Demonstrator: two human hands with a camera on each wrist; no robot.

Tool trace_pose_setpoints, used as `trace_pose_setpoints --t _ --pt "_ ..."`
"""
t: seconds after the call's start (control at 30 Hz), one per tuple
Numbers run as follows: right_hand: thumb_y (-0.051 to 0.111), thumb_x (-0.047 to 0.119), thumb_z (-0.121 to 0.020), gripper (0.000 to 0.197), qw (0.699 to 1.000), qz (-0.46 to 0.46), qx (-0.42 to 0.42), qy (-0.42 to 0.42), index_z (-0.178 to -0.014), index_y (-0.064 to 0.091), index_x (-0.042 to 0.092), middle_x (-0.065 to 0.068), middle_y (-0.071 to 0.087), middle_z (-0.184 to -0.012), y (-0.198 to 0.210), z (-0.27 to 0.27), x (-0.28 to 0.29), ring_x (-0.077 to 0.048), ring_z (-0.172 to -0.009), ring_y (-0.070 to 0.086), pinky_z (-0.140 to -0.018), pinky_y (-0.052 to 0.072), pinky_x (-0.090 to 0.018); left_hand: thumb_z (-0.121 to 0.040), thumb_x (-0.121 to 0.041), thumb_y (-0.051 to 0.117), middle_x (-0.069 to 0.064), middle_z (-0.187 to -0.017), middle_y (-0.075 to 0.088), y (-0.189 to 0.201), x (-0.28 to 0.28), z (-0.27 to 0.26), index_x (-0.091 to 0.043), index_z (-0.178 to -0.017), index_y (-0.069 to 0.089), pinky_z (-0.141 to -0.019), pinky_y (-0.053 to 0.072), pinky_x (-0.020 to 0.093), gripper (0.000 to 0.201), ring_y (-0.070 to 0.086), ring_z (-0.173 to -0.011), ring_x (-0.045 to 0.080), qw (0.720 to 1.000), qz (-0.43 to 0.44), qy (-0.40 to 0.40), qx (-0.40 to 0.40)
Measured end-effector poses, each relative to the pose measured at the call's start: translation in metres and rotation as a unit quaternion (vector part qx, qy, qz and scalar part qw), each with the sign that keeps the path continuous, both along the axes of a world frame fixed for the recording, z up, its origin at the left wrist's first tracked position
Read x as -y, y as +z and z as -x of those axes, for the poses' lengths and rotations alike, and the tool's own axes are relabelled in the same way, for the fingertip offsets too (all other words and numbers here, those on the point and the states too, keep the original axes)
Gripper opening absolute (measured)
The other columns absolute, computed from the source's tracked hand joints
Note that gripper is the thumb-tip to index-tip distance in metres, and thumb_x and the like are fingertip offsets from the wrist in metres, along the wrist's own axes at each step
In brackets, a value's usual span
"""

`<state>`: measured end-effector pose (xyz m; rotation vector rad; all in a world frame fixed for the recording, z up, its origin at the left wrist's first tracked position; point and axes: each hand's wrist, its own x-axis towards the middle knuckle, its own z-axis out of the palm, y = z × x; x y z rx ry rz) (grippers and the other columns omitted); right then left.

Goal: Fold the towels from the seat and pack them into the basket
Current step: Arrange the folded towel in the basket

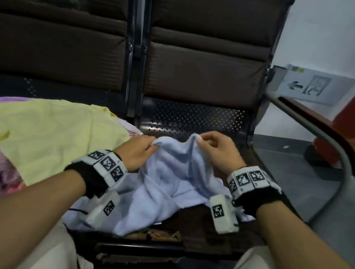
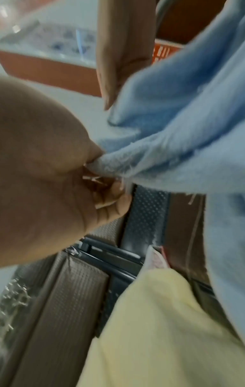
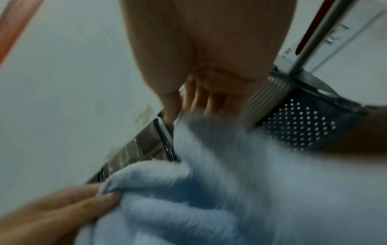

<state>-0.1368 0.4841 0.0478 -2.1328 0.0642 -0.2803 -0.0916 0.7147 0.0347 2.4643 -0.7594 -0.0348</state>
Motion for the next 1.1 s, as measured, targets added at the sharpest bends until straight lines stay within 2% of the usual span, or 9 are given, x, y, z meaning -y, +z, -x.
trace_pose_setpoints --t 0.13,0.3,0.43,0.53,0.63,0.73,0.9,1.0,1.1 --pt "0.073 0.035 -0.08 0.045 0.968 0.102 -0.188 0.135 -0.117 0.057 0.015 -0.002 0.067 -0.096 -0.022 -0.003 0.023 -0.015 -0.091 0.064 -0.085 0.052 -0.032 -0.097 -0.021 0.046 0.018 -0.092 0.065 -0.017 -0.004 -0.011 0.002 -0.093 0.062 -0.068 0.036 0.029 0.028 0.056 -0.082 0.025 0.999 0.002 0.038 -0.026" --pt "0.081 0.045 -0.067 0.052 0.867 0.341 -0.333 0.147 -0.105 0.06 0.017 0.0 0.063 -0.098 -0.044 0.002 0.047 -0.02 -0.092 0.06 -0.084 0.05 -0.036 -0.096 -0.029 0.05 0.024 -0.086 0.063 -0.02 -0.002 -0.017 0.007 -0.085 0.061 -0.071 0.041 0.037 0.039 0.051 -0.074 0.023 0.993 0.055 0.076 -0.065" --pt "0.081 0.04 -0.069 0.05 0.836 0.378 -0.37 0.144 -0.106 0.057 0.015 -0.001 0.058 -0.1 -0.045 0.007 0.065 -0.02 -0.09 0.055 -0.079 0.047 -0.031 -0.097 -0.029 0.047 0.018 -0.077 0.057 -0.019 0.003 -0.018 0.005 -0.079 0.056 -0.069 0.04 0.036 0.04 0.047 -0.073 0.022 0.99 0.085 0.074 -0.09" --pt "0.074 0.028 -0.077 0.032 0.845 0.367 -0.355 0.157 -0.103 0.062 0.014 0.001 0.058 -0.093 -0.044 0.011 0.069 -0.017 -0.087 0.054 -0.067 0.042 -0.024 -0.097 -0.023 0.047 0.017 -0.089 0.059 -0.024 0.007 -0.018 0.006 -0.095 0.059 -0.074 0.042 0.036 0.031 0.05 -0.079 0.02 0.988 0.071 0.057 -0.127" --pt "0.065 0.03 -0.084 0.007 0.871 0.394 -0.271 0.11 -0.088 0.062 0.025 0.005 0.056 -0.086 -0.032 0.014 0.065 -0.016 -0.085 0.053 -0.075 0.043 -0.026 -0.097 -0.016 0.045 0.004 -0.084 0.057 -0.026 0.009 -0.015 -0.003 -0.095 0.058 -0.067 0.04 0.027 0.019 0.05 -0.081 0.018 0.983 0.032 0.027 -0.177" --pt "0.059 0.034 -0.088 0.016 0.917 0.346 -0.18 0.081 -0.073 0.059 0.027 0.004 0.057 -0.077 -0.017 0.019 0.057 -0.017 -0.08 0.054 -0.078 0.045 -0.03 -0.099 -0.016 0.041 0.016 -0.095 0.062 -0.022 0.008 -0.01 0.003 -0.102 0.058 -0.079 0.046 0.034 0.025 0.054 -0.086 0.019 0.978 0.051 0.001 -0.203" --pt "0.051 0.027 -0.096 0.019 0.953 0.281 -0.054 0.105 -0.086 0.064 0.016 0.0 0.062 -0.08 -0.008 0.022 0.041 -0.02 -0.082 0.057 -0.072 0.038 -0.029 -0.099 -0.018 0.042 0.029 -0.105 0.061 -0.012 0.008 -0.001 0.008 -0.108 0.056 -0.092 0.045 0.05 0.03 0.055 -0.089 0.022 0.974 0.095 -0.026 -0.203" --pt "0.053 0.029 -0.095 0.019 0.965 0.25 -0.036 0.075 -0.1 0.07 0.022 0.0 0.07 -0.097 -0.006 0.021 0.041 -0.02 -0.094 0.061 -0.085 0.047 -0.034 -0.099 -0.012 0.042 0.02 -0.108 0.064 -0.008 0.017 0.008 -0.003 -0.111 0.06 -0.093 0.046 0.043 0.023 0.059 -0.098 0.026 0.974 0.123 -0.049 -0.181" --pt "0.052 0.03 -0.095 0.021 0.968 0.25 -0.02 0.015 -0.107 0.069 0.027 -0.001 0.068 -0.108 -0.008 0.018 0.042 -0.023 -0.102 0.061 -0.09 0.048 -0.04 -0.097 -0.001 0.042 0.006 -0.103 0.064 -0.005 0.029 0.012 -0.015 -0.107 0.061 -0.088 0.047 0.029 0.026 0.058 -0.096 0.016 0.969 0.158 -0.061 -0.178"
